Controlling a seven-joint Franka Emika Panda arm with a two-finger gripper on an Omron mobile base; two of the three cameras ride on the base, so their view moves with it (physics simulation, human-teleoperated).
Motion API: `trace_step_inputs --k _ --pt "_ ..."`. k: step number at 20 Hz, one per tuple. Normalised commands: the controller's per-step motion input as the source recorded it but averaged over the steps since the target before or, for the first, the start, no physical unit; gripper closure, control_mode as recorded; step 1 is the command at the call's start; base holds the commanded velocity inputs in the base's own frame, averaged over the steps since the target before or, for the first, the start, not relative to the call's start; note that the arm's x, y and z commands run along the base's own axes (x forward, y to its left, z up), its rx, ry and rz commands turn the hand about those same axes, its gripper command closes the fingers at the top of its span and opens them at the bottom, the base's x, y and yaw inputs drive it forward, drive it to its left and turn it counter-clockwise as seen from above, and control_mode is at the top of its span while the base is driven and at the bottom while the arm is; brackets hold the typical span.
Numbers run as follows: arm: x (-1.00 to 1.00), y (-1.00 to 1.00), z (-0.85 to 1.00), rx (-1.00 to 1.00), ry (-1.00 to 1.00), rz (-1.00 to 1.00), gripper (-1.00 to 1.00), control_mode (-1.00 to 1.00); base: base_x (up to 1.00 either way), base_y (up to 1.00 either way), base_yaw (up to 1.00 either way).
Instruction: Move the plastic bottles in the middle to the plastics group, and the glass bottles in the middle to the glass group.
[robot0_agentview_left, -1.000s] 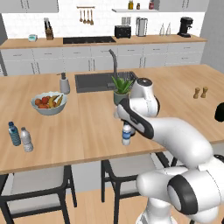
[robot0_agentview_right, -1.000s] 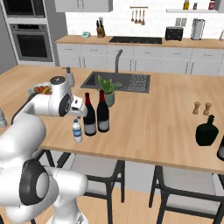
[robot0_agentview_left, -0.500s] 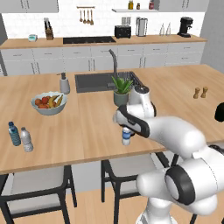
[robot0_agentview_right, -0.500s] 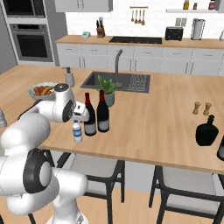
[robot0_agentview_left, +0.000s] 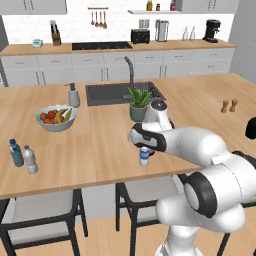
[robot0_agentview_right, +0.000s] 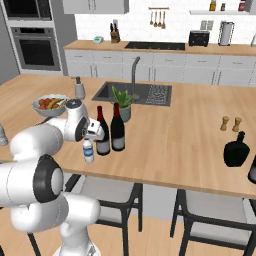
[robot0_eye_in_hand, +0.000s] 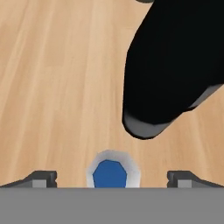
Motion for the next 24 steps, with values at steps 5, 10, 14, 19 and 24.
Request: trace_step_inputs --k 5,10,14,19,24 --pt "0.03 0.00 -0.15 0.00 0.00 0.00 -1.00 -1.00 0.00 0.00 0.00" --pt "0.06 0.00 -0.13 0.00 0.00 0.00 1.00 -1.00 0.00 0.00 0.00" --pt "0.10 0.00 -0.01 0.00 0.00 0.00 1.00 -1.00 0.00 0.00 0.00" --pt "0.03 0.00 0.00 0.00 0.00 0.00 1.00 -1.00 0.00 0.00 0.00" --pt "-0.29 0.05 0.38 0.00 -0.04 0.00 1.00 -1.00 0.00 0.00 0.00"
